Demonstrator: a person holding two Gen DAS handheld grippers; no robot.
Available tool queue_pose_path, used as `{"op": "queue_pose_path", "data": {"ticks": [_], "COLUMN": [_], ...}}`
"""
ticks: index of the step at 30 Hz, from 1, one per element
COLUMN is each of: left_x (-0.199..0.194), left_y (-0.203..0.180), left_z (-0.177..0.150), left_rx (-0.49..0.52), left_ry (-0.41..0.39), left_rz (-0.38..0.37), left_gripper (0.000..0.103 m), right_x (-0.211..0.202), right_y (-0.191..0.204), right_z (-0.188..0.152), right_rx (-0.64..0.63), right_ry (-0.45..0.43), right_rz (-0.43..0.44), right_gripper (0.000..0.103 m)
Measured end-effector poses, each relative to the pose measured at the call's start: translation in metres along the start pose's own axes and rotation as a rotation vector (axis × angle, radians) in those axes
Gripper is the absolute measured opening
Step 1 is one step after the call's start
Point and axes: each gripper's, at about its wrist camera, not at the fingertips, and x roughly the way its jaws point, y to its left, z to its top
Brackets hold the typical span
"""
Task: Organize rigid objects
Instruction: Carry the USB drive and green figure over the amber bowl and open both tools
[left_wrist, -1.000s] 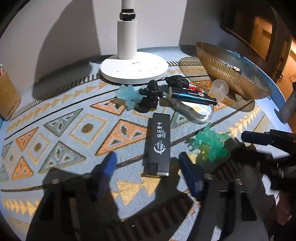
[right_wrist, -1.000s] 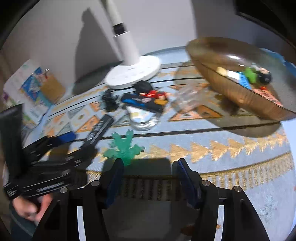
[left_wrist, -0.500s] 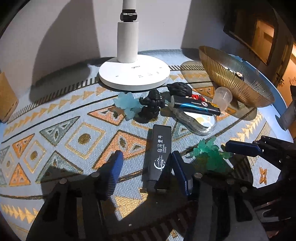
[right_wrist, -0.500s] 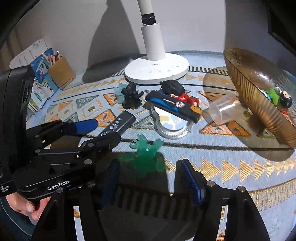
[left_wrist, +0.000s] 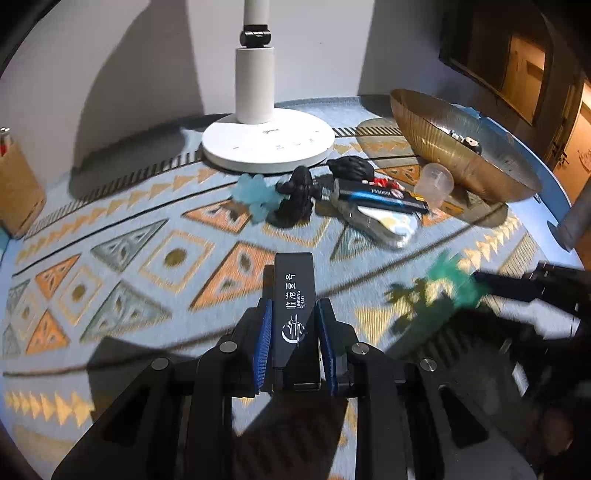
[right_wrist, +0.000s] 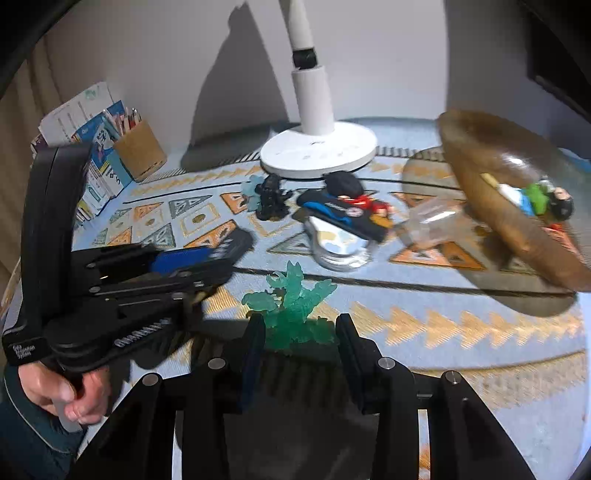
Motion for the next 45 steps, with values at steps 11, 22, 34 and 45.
{"op": "queue_pose_path", "data": {"ticks": [11, 22, 34, 45], "left_x": [-0.005, -0.005, -0.061, -0.079], "left_y": [0.004, -0.001, -0.056, -0.144], "left_z": [-0.012, -0.013, 0.03, 0.168], "left_rx": [-0.036, -0.01, 0.071, 0.049], "left_ry": [-0.002, -0.005, -0.191, -0.353], "left_rz": [0.014, 0.036, -0.106, -0.33], "left_gripper": [0.021, 0.021, 0.021, 0.021], "right_x": [-0.008, 0.01, -0.067, -0.179], "right_y": [-0.031, 0.006, -0.027, -0.156], "right_z": [-0.024, -0.02, -0.003, 0.071], "right_rx": [0.061, -0.032, 0.077, 0.265], "right_ry": [0.05, 0.057, -0.131, -0.348], "right_rz": [-0.001, -0.193, -0.107, -0.359], "right_gripper": [0.044, 0.045, 0.033, 0.033]}}
